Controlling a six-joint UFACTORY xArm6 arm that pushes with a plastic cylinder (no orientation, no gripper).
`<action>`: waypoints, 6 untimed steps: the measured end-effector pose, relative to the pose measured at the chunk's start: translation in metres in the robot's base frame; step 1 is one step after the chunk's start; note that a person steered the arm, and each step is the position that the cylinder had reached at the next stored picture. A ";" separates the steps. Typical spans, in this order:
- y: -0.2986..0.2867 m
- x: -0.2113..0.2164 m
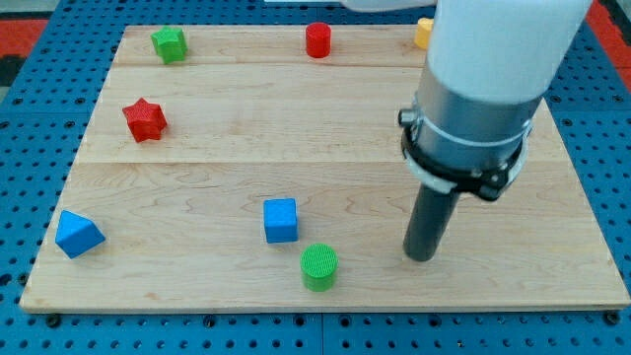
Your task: Nudge the green circle right a bit
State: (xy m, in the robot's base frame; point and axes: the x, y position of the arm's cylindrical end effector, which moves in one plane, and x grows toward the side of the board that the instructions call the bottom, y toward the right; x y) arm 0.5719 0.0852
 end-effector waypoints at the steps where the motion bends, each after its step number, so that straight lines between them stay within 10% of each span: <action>1: -0.066 0.020; 6: -0.259 0.025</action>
